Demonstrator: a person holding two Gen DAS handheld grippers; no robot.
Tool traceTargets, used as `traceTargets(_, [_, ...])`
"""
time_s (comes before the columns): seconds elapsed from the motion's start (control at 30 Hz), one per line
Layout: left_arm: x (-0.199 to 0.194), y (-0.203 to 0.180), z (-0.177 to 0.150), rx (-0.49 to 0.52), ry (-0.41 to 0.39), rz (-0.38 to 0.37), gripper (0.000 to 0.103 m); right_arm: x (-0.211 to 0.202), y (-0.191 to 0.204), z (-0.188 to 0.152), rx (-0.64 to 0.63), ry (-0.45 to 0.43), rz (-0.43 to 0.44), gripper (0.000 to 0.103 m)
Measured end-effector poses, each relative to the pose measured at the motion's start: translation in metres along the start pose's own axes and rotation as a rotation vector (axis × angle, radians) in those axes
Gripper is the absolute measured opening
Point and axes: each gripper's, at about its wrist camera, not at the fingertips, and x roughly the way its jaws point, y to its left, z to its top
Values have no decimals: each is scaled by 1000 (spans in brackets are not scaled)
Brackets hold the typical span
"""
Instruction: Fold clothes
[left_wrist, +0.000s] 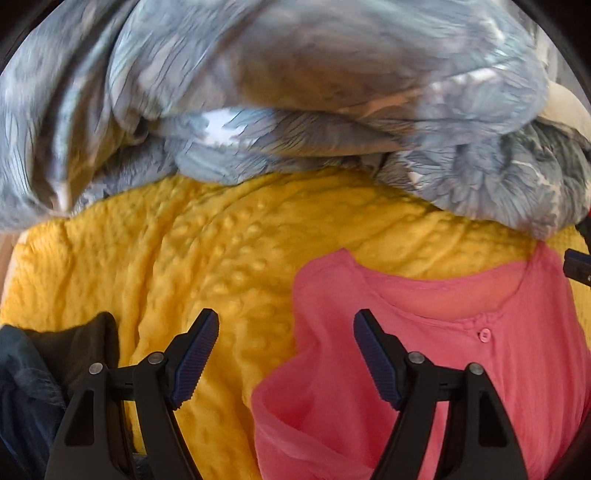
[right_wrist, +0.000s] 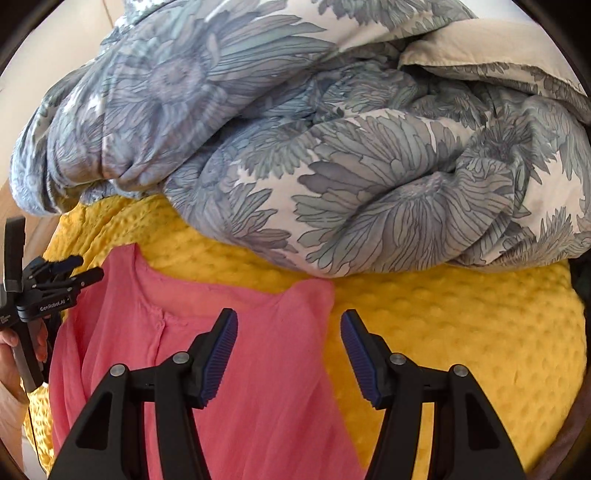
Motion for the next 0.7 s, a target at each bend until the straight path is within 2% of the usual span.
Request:
traceTargets(0.17, [8, 3, 0, -39, 19, -68, 78, 13, -1, 2, 16, 17, -4, 61])
traceTargets(0.33, [6, -2, 5, -64, -19, -74, 78, 25, -4, 2, 41, 36, -12, 61])
traceTargets(0.53, [20, 0, 7, -126, 55, -203, 78, 34, -14, 2, 104, 65, 63, 61])
traceTargets(0.7, [29, 2, 6, -145, 71, -173, 78, 38, -17, 1, 112, 71, 66, 61])
